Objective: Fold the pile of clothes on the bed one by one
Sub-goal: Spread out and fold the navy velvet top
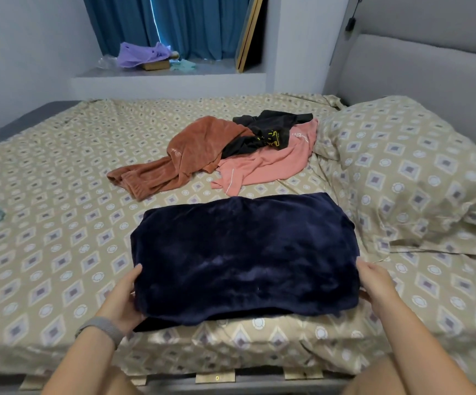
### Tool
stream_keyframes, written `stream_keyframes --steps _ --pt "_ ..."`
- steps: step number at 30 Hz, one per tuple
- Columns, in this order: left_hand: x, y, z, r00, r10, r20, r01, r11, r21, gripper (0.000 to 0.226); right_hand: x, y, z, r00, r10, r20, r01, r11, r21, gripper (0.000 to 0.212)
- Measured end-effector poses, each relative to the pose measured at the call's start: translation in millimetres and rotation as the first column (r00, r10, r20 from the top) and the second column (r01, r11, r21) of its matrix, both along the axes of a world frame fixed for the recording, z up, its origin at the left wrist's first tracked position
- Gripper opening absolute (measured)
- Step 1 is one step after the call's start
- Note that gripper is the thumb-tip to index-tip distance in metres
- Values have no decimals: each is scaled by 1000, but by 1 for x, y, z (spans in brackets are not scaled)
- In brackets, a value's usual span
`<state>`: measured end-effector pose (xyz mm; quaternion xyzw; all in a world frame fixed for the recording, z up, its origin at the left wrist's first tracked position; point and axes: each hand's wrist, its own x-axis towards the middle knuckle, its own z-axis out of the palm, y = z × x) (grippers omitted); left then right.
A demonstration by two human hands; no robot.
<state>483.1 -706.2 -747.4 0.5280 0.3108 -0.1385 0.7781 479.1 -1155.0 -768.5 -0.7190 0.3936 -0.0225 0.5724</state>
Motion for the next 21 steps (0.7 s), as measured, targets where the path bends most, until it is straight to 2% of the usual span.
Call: stream_keyframes --steps 2,4,9,12,14,16,18,20,21 --pt "1 0 -8 999 -32 -40 33 999 15 28 -3 8 0 992 88 -86 -83 995 64 44" --pt "2 2 -15 998 -26 -51 29 997 70 30 -5 9 -4 986 135 -103 -133 991 28 43" --pt "-5 7 -9 998 32 -60 -21 984 178 31 -12 -1 5 999 11 -36 -16 988 -154 39" --pt "-11 3 -8 996 48 -79 -15 930 368 21 -15 2 8 989 58 -135 -91 961 -260 41" --pt "-11 1 -7 997 34 -69 2 885 466 19 -11 3 7 981 86 -171 -130 956 -264 30" --pt "-7 1 -5 999 26 -22 -11 861 508 24 -3 3 13 997 15 -82 -39 955 -295 30" --pt "2 4 -4 997 63 45 -78 821 566 48 9 2 23 990 -84 114 117 936 -331 50" --pt "19 10 -10 991 96 90 -131 780 612 72 25 4 34 957 -91 276 179 932 -314 53" --pt "26 8 -7 990 103 99 -142 777 613 75 37 5 35 947 -67 315 173 931 -322 51"
